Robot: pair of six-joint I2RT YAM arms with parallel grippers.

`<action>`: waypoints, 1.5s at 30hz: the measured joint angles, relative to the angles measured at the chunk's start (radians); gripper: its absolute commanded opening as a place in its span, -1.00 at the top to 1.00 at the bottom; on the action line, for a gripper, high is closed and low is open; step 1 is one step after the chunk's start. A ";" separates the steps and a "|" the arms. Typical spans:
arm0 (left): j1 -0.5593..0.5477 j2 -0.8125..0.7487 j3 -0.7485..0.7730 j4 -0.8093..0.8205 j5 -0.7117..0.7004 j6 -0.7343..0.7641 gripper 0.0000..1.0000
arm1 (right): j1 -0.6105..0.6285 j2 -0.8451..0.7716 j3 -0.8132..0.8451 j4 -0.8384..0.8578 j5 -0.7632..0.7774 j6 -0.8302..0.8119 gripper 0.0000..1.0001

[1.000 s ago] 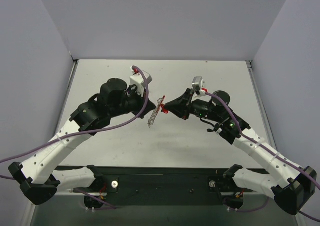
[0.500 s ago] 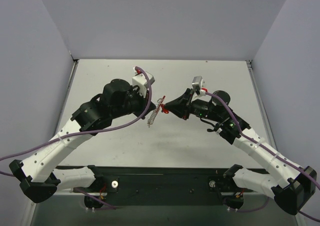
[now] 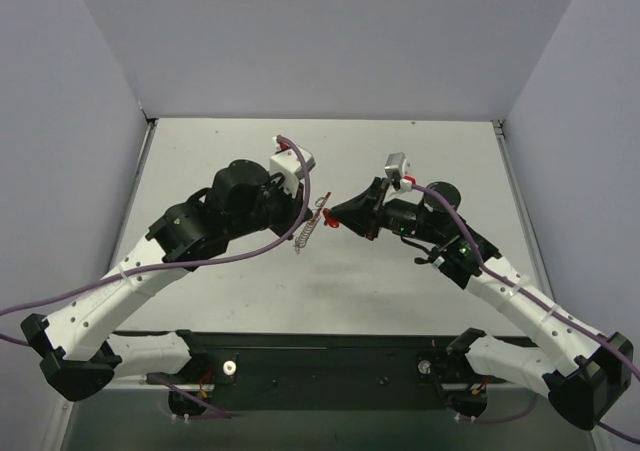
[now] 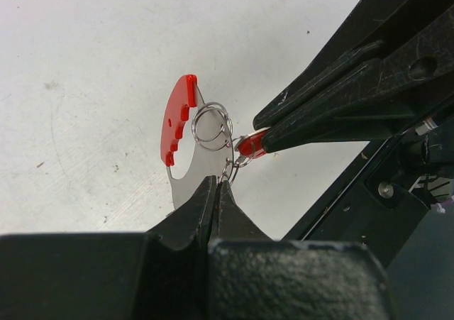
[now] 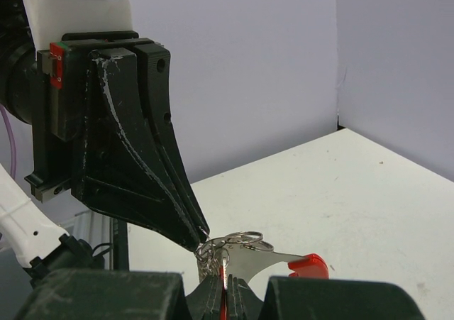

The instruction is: Put the keys on the keyring

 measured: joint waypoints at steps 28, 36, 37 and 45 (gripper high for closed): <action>-0.011 -0.037 0.014 -0.141 -0.154 0.022 1.00 | -0.040 -0.077 -0.009 0.022 0.052 0.007 -0.54; -0.011 -0.087 0.007 -0.120 -0.131 0.031 1.00 | -0.040 -0.042 -0.008 0.026 -0.046 0.034 -0.40; -0.011 -0.095 0.004 -0.110 -0.120 0.035 1.00 | -0.040 -0.034 -0.005 0.028 -0.066 0.042 -0.40; -0.011 -0.148 -0.037 -0.026 0.031 0.066 1.00 | -0.040 0.029 0.032 0.082 -0.195 0.111 -0.34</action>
